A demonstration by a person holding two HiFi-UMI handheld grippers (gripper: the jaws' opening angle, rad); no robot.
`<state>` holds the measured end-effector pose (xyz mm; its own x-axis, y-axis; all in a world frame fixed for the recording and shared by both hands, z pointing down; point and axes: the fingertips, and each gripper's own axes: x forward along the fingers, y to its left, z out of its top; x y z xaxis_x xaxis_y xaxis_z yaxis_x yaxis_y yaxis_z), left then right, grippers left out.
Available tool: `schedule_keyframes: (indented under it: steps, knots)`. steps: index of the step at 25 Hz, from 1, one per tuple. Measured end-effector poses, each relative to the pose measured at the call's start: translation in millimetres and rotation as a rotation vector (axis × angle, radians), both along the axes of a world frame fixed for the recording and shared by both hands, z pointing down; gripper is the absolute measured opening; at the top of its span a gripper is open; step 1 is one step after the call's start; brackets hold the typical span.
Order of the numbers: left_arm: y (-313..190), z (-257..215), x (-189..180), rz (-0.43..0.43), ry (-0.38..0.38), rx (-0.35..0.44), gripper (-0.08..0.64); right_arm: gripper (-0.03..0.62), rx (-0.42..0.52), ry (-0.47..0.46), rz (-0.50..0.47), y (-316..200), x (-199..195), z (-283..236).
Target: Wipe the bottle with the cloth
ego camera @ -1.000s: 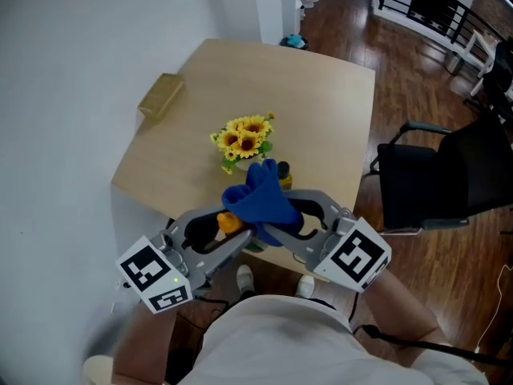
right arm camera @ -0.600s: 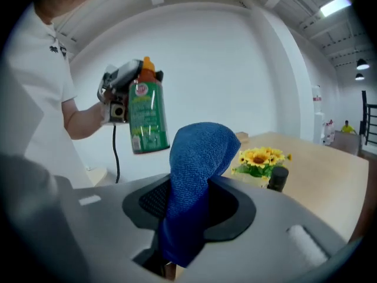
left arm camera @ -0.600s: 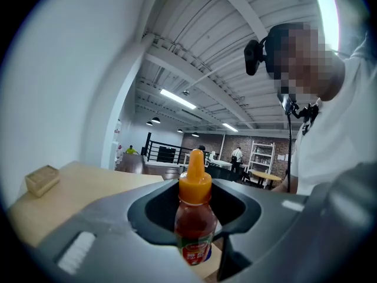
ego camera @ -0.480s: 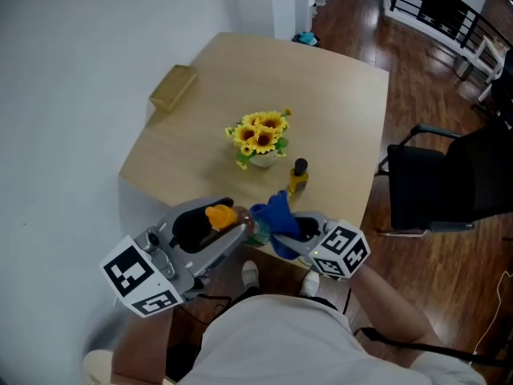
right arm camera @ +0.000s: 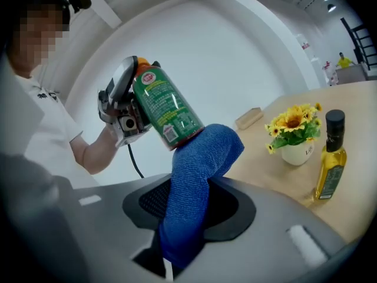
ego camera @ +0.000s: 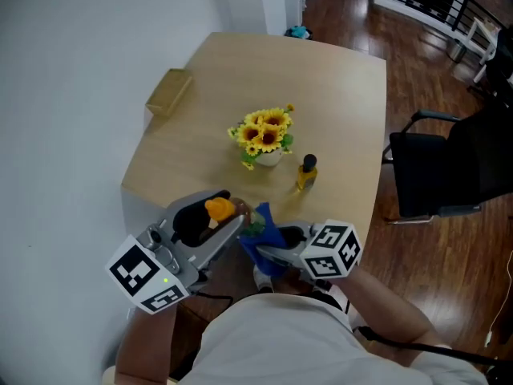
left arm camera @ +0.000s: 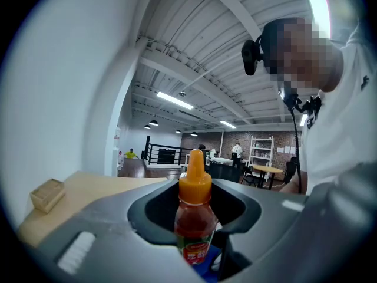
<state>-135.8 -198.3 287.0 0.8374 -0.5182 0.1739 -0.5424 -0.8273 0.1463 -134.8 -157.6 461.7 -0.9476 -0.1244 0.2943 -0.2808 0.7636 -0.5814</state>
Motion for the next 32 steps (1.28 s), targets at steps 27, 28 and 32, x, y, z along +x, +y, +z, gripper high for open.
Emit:
schedule_keyframes:
  steps: [27,28,32]
  knots:
    - [-135.0,242.6,16.3,-0.134,-0.222,-0.060,0.163,0.153,-0.039,0.191,0.699,45.7,188.8,-12.4]
    - [-140.3,251.3,16.1,-0.153,-0.229,-0.064,0.163,0.153,-0.036,0.198,0.709,46.8,192.6,-14.3]
    - [-151.6,274.9,15.9,-0.188,-0.249,-0.072,0.163,0.153,-0.025,0.242,0.724,50.8,204.8,-15.8]
